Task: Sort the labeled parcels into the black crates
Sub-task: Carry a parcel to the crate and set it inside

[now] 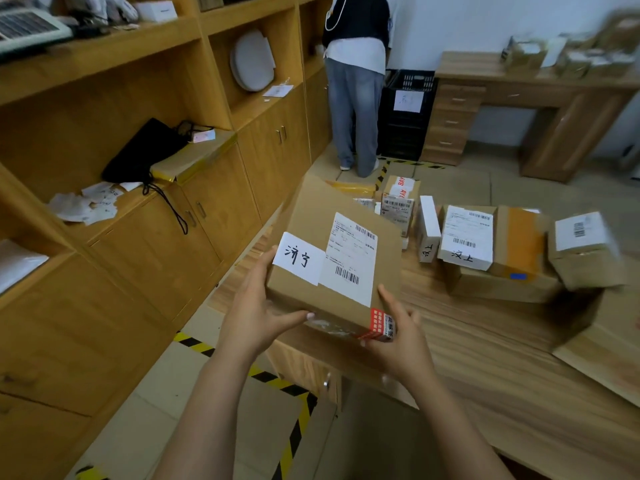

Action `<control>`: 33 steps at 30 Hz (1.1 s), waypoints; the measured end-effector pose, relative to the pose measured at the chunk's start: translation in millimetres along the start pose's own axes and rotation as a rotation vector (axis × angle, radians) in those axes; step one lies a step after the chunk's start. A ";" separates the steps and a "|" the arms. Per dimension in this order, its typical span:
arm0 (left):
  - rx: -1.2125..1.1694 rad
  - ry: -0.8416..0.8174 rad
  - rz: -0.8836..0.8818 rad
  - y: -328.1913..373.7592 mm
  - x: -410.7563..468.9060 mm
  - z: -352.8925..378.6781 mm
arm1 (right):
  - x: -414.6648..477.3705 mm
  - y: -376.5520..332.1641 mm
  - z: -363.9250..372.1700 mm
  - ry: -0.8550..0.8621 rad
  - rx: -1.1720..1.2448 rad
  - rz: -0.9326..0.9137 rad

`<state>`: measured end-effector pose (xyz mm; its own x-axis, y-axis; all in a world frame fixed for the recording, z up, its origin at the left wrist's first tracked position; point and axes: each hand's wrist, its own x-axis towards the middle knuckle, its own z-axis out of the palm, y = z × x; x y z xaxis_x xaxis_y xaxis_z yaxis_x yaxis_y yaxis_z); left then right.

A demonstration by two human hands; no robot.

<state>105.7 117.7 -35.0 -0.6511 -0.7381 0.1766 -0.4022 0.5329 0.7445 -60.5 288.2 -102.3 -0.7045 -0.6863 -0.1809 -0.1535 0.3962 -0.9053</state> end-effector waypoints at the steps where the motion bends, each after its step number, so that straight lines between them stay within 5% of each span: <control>1: -0.026 0.020 0.020 6.3 2.5 -0.9 | 1.8 -5.5 -6.4 0.031 0.012 -0.028; 33: -0.406 0.127 0.452 207.6 55.0 61.9 | -38.3 -93.7 -242.1 0.712 -0.277 -0.558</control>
<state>-53.5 213.3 89.5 -0.6082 -0.5329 0.5883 0.1888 0.6228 0.7593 -186.9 425.1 82.6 -0.7230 -0.3230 0.6106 -0.6906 0.3165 -0.6503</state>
